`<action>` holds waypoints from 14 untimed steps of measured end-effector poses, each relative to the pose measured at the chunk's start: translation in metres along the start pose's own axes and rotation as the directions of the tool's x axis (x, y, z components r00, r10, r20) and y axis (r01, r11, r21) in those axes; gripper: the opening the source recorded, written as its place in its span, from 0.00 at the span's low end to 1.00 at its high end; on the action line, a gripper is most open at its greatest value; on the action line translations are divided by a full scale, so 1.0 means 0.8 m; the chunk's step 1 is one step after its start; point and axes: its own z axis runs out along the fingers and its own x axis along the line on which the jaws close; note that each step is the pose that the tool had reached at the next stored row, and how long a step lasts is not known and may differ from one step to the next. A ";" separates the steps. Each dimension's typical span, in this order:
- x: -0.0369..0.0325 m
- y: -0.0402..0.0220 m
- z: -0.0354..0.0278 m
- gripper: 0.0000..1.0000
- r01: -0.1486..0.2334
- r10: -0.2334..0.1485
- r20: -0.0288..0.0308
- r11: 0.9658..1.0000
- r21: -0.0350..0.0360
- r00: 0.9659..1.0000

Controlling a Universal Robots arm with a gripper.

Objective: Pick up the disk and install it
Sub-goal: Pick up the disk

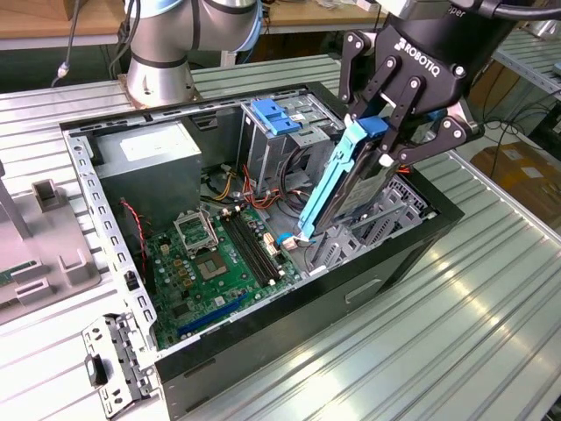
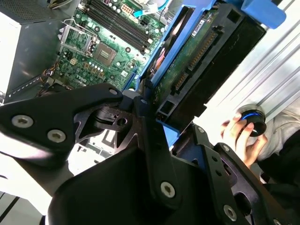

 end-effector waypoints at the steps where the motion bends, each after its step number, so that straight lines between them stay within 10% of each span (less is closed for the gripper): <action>1: 0.0005 -0.0008 -0.0001 0.37 0.000 0.000 0.000 1.000 0.000 1.000; 14: 0.0099 -0.0247 -0.0017 0.37 0.000 0.000 0.000 1.000 -0.001 1.000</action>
